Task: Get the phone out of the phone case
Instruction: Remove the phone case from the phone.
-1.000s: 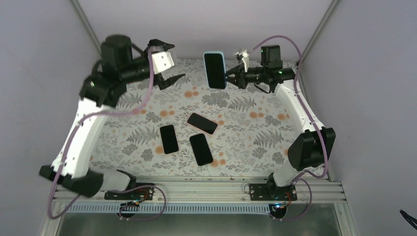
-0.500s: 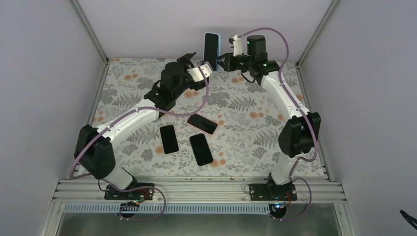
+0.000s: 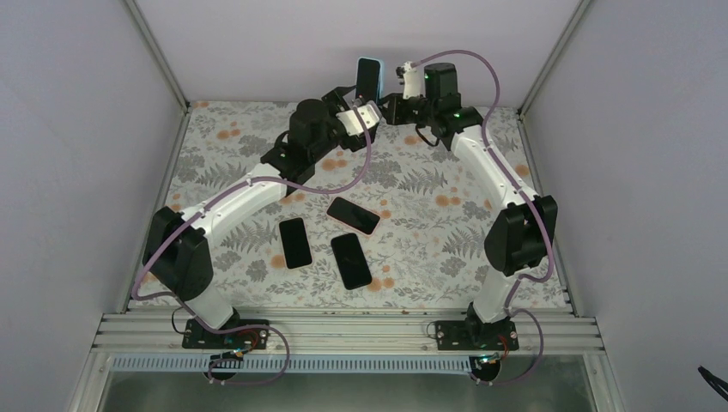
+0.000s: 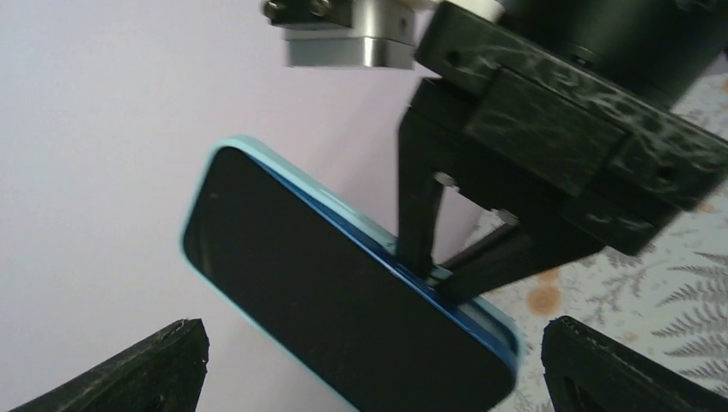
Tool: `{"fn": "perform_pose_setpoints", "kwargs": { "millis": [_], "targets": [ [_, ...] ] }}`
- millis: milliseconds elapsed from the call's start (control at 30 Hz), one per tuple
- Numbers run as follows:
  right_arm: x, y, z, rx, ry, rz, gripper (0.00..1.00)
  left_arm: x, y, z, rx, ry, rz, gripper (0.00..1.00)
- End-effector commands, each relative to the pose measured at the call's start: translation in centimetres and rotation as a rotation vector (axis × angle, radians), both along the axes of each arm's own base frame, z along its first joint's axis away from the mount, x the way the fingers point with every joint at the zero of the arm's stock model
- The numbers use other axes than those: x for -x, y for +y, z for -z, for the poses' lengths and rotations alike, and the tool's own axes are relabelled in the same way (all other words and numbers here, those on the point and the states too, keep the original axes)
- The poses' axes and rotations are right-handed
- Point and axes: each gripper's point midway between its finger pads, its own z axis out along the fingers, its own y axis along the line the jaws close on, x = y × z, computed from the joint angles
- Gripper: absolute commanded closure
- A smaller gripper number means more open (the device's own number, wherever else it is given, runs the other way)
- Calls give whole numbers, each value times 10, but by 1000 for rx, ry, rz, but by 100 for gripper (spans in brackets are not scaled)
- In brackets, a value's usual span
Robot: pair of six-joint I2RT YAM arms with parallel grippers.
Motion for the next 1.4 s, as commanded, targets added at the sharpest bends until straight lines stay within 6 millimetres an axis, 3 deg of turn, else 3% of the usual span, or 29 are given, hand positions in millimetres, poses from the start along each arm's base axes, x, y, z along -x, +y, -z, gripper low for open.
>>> {"fn": "perform_pose_setpoints", "kwargs": {
  "millis": [0,600,1067,1367],
  "targets": [
    [1,1,-46,-57,-115,5,97,9,-10,-3,9,24,67,5],
    [11,11,-53,-54,-142,-10,97,-18,-14,23,8,85,-7,7],
    [12,8,-49,-46,-148,0,97,-15,9,22,14,76,-24,8],
    [15,12,-52,-58,-146,-19,97,-28,17,27,29,70,-90,8]
  ]
}}
